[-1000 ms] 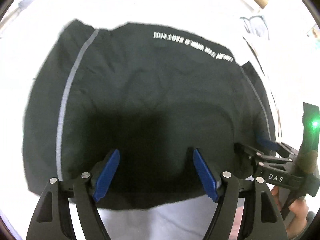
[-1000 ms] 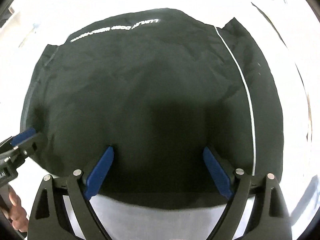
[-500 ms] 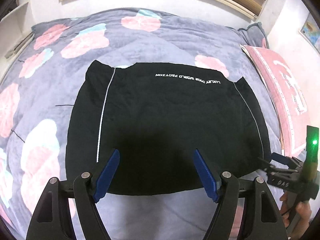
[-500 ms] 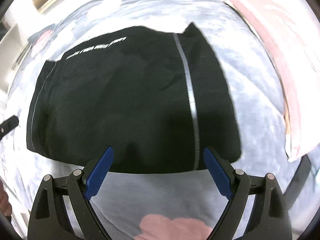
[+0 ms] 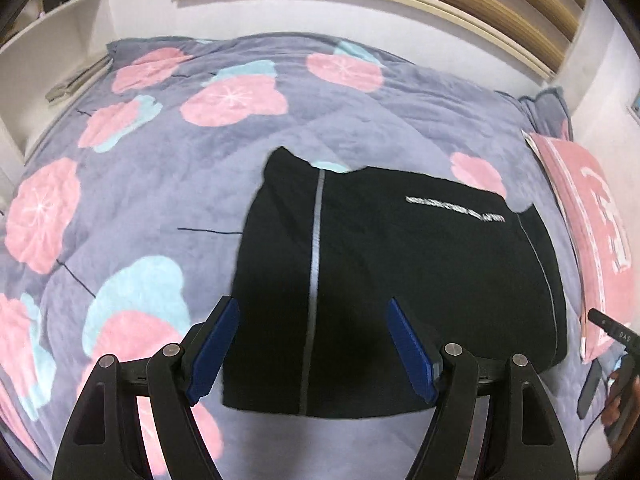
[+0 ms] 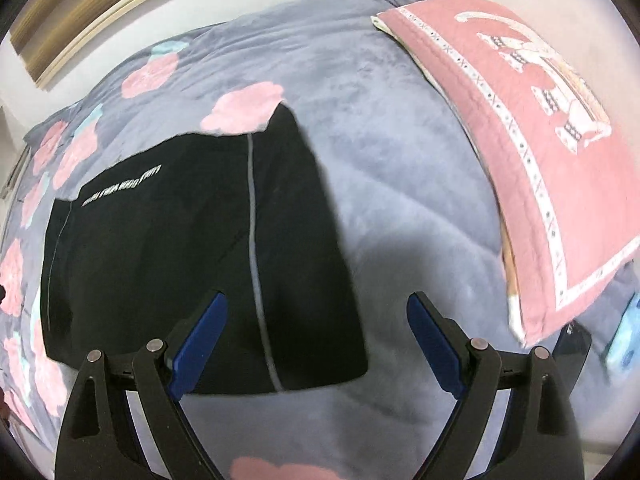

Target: Fold large clothes

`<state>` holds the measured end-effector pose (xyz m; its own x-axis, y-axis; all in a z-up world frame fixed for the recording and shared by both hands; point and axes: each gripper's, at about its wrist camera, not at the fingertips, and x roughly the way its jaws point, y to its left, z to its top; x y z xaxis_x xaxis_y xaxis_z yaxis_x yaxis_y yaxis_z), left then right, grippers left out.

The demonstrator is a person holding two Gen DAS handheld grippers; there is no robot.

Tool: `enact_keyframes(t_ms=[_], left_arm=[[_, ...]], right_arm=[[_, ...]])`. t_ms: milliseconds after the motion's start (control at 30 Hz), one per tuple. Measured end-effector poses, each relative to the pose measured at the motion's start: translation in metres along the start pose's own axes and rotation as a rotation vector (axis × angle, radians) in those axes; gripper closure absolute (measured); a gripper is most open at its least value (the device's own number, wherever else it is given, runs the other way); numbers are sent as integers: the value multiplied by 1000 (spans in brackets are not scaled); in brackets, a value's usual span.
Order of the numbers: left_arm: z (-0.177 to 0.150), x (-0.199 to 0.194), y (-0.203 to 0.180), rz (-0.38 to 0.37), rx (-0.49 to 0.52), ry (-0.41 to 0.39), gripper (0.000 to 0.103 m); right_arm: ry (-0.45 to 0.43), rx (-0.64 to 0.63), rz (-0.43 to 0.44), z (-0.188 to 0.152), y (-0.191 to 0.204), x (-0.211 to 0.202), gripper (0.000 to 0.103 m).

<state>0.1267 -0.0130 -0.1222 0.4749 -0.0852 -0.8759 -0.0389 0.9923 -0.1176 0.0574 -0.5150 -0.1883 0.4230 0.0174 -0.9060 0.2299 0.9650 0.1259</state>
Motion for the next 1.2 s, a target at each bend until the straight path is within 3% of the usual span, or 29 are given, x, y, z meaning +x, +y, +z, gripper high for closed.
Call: enact_keyframes(t_ms=[133, 267, 500, 767, 1000, 1033, 1133, 1200], left_arm=[[16, 22, 31, -73, -22, 20, 26], [26, 65, 66, -186, -145, 109, 26], [35, 131, 108, -296, -311, 185, 26], [28, 204, 107, -524, -335, 381, 26], [17, 236, 100, -650, -414, 393, 26], [17, 237, 100, -658, -415, 385, 28], [19, 226, 94, -713, -382, 347, 52], [20, 217, 91, -738, -355, 335, 54]], right_arm=[[34, -14, 25, 25, -5, 24, 11], [87, -1, 60, 43, -10, 57, 11], [176, 27, 154, 59, -9, 111, 11], [302, -37, 352, 62, 10, 163, 11], [354, 78, 509, 66, 10, 202, 7], [354, 80, 525, 66, 10, 202, 12], [344, 61, 574, 63, 10, 193, 31], [351, 38, 589, 61, 9, 189, 33]])
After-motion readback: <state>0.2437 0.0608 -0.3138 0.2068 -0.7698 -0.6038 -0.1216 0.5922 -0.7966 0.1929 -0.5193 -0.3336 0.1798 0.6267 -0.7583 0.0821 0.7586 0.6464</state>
